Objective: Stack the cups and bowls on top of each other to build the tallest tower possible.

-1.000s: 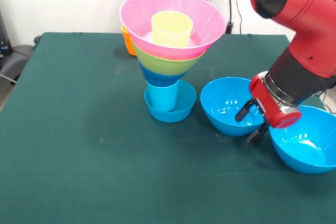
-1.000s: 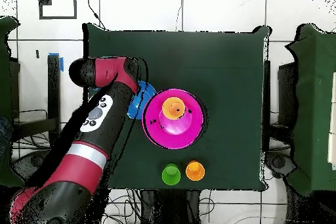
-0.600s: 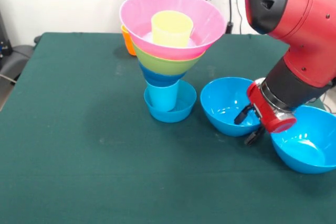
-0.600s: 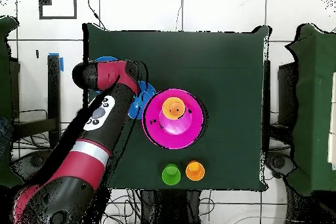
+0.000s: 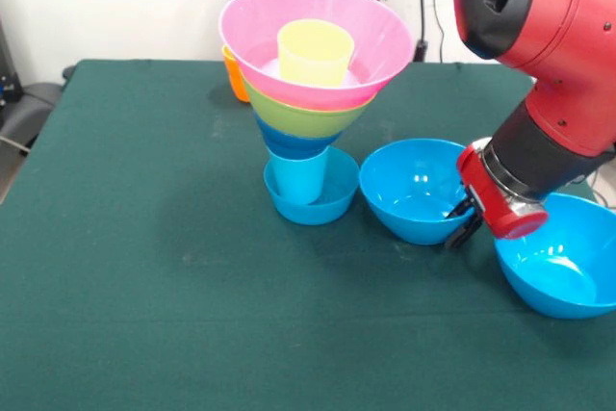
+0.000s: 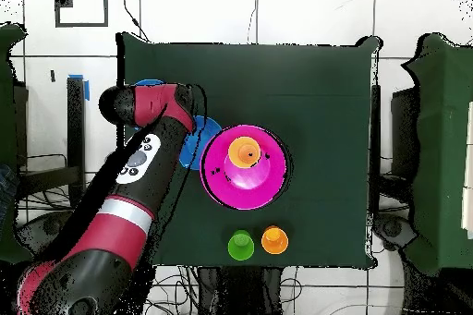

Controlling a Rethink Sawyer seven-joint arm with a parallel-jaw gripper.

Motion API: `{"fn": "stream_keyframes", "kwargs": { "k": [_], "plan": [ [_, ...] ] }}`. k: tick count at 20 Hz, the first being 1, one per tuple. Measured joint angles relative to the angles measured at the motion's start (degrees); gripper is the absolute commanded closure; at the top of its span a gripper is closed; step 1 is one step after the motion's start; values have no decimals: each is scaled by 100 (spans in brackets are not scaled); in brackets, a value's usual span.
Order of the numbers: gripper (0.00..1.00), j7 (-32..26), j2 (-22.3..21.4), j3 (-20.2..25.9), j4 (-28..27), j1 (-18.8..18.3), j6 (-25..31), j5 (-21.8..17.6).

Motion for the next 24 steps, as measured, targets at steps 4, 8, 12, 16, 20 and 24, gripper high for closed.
{"fn": "stream_keyframes", "kwargs": {
  "k": [4,8,12,16,20,24],
  "plan": [
    [100,0,-82,36,15,-2,13,-1],
    [100,0,-291,135,59,-14,62,-1],
    [100,0,-553,209,75,-57,112,-1],
    [100,0,-794,255,77,-161,202,-4],
    [100,0,-921,251,78,-212,462,-4],
    [100,0,-1038,231,74,-215,1086,-11]
  ]
}}
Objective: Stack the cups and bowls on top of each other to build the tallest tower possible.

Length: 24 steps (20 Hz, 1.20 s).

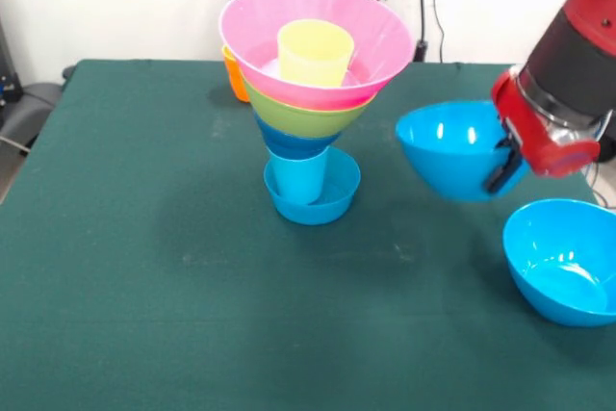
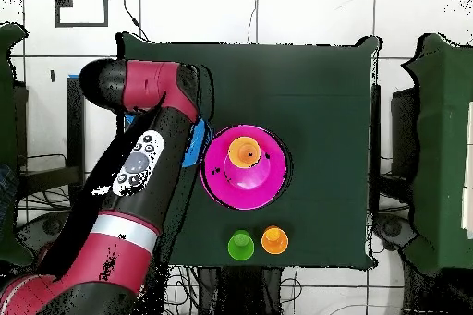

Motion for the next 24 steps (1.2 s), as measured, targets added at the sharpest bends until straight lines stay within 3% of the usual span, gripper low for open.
{"fn": "stream_keyframes", "kwargs": {
  "k": [5,8,12,19,24],
  "plan": [
    [100,0,-242,-28,-42,-1,1532,-80],
    [100,0,-388,-29,-60,1,2156,-80],
    [100,0,-525,-29,-66,4,2493,-82],
    [100,0,-726,-31,-100,-9,2578,-103],
    [100,0,-857,-45,-282,-78,2672,-387]
  ]
}}
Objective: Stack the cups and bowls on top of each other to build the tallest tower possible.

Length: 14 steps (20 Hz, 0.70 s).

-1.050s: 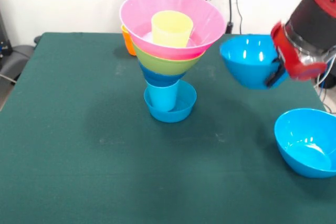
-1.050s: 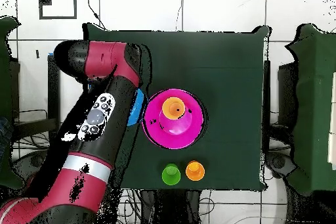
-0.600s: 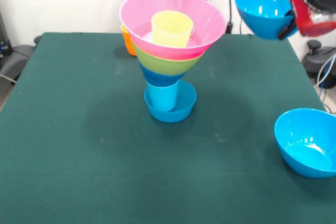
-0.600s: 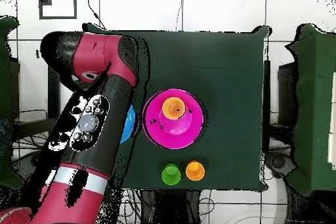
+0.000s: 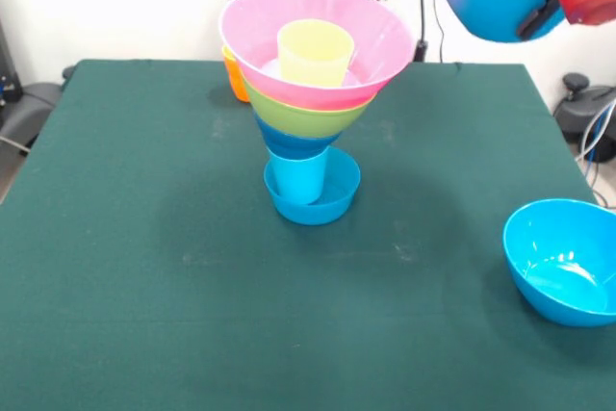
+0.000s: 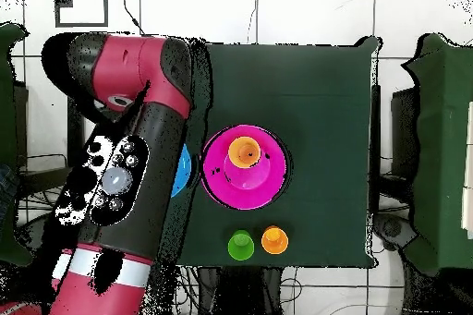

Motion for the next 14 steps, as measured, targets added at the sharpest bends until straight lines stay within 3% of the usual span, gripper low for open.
{"fn": "stream_keyframes", "kwargs": {
  "k": [8,14],
  "plan": [
    [100,0,-221,-18,-575,-237,847,-517],
    [100,-1,-336,-19,-896,-368,1121,-775]
  ]
}}
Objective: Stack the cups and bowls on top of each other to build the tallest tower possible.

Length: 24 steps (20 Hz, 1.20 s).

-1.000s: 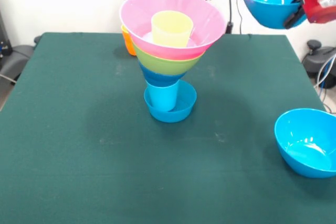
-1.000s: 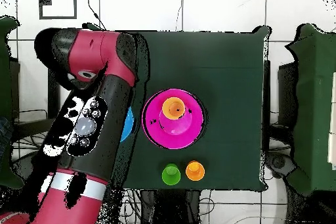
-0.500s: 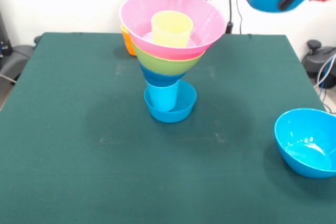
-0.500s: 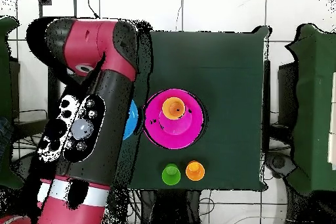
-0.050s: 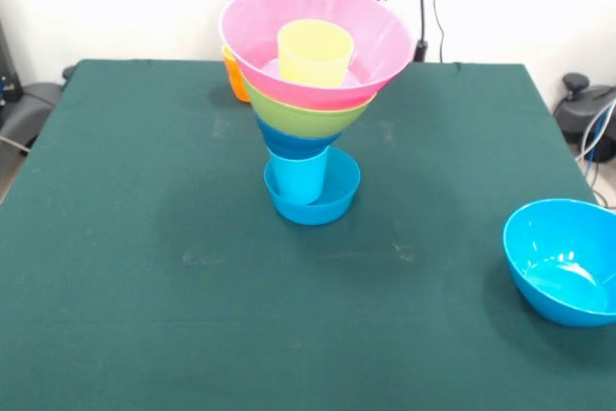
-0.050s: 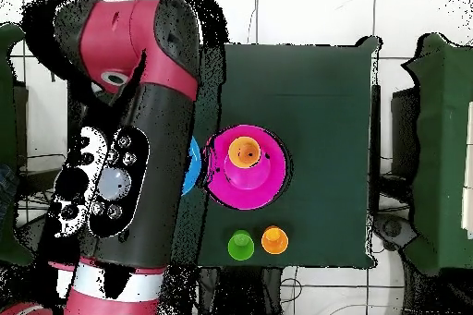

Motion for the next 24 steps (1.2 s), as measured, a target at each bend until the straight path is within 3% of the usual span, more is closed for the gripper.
{"fn": "stream_keyframes", "kwargs": {
  "k": [12,24],
  "plan": [
    [100,-309,-35,72,-433,-339,4,-465],
    [100,-1352,-25,180,-708,-710,-389,-767]
  ]
}}
